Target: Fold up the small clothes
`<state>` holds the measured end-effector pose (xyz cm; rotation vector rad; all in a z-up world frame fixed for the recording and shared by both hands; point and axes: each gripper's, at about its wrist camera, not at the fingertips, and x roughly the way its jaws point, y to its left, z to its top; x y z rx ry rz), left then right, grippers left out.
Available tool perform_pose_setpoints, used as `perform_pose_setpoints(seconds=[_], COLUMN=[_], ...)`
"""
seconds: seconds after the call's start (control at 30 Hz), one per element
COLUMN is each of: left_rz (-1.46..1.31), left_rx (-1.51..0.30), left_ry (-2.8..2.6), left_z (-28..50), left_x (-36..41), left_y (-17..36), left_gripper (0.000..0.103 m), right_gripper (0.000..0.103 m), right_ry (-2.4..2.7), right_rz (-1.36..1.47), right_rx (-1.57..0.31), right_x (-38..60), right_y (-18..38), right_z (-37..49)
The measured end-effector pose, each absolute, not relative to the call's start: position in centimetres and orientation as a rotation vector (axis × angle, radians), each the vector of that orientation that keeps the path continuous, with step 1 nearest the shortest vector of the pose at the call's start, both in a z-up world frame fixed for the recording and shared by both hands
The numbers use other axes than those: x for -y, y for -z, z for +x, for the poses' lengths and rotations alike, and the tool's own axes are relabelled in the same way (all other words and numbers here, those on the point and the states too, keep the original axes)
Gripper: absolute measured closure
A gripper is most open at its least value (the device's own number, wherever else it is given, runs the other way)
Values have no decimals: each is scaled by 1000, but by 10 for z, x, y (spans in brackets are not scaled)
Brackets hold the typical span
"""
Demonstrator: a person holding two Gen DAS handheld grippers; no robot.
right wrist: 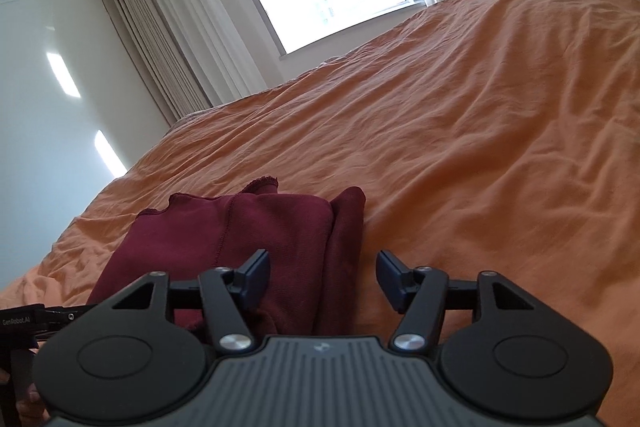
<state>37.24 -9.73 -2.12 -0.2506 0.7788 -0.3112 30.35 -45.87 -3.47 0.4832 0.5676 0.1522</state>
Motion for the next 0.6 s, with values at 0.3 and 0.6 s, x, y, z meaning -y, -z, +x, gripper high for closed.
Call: perform_pose_setpoints(seconds=[0.3,0.6], left_rz=[-235,-219], left_rx=[-813,-777], left_ry=[344,434], left_z=[381,384], left_x=[105,115], left_y=[25,-4], left_gripper=[4,67], right_gripper=[64,87], right_ry=[-188,-232], right_rz=[469,365], right_rx=[-599,-429], right_x=[443,404], right_y=[34,-15], right_z=[316,306])
